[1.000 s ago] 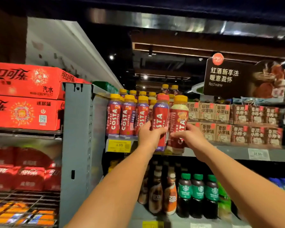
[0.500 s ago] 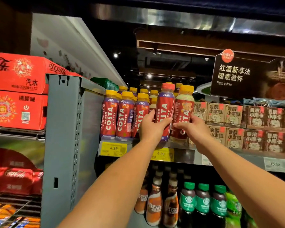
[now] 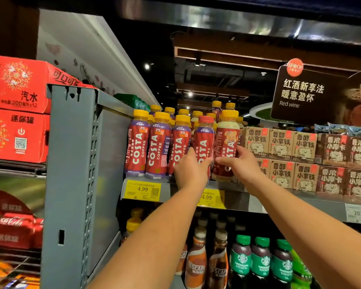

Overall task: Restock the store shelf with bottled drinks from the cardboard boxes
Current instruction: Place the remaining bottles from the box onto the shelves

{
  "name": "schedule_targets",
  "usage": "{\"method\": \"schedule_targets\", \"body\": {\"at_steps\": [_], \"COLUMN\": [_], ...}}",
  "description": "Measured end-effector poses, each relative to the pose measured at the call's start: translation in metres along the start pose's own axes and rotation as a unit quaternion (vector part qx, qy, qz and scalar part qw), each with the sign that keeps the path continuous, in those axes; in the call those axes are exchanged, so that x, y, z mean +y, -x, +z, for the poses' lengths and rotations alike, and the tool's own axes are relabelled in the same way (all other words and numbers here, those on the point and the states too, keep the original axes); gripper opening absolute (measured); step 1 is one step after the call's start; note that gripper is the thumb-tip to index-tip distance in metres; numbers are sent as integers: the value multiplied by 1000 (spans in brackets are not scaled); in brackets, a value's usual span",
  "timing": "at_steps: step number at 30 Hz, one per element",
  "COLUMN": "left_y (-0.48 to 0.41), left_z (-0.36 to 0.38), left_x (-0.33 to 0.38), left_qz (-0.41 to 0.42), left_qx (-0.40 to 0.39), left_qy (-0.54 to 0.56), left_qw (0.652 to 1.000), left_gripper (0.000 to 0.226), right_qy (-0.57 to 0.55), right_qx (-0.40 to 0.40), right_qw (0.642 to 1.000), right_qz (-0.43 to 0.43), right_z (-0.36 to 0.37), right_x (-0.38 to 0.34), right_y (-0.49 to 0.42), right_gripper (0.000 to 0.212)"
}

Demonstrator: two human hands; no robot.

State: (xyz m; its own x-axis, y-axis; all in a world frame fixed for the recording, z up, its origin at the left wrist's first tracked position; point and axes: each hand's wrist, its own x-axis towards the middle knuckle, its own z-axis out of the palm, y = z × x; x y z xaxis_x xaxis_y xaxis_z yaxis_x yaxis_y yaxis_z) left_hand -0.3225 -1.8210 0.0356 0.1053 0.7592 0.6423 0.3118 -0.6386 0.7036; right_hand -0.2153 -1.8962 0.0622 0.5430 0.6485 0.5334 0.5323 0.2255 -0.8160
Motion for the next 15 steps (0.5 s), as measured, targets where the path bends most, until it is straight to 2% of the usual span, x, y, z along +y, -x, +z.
{"method": "schedule_targets", "body": {"at_steps": [8,11,15], "left_y": [4,7,9], "left_z": [2,4,6], "left_x": [-2,-5,-7], "left_qz": [29,35,37], "left_qx": [26,57,74], "left_qy": [-19,-45,-58], "left_qw": [999,997,995], "left_gripper": [55,58,55], "right_qy": [74,65,77], "right_qx": [1,-13,-13], "right_qw": [997,998,997], "right_qz": [-15,5,-2], "right_z": [3,1,1], "right_x": [18,20,22], "right_y": [-3,-7,-7], "right_gripper": [47,55,55]}}
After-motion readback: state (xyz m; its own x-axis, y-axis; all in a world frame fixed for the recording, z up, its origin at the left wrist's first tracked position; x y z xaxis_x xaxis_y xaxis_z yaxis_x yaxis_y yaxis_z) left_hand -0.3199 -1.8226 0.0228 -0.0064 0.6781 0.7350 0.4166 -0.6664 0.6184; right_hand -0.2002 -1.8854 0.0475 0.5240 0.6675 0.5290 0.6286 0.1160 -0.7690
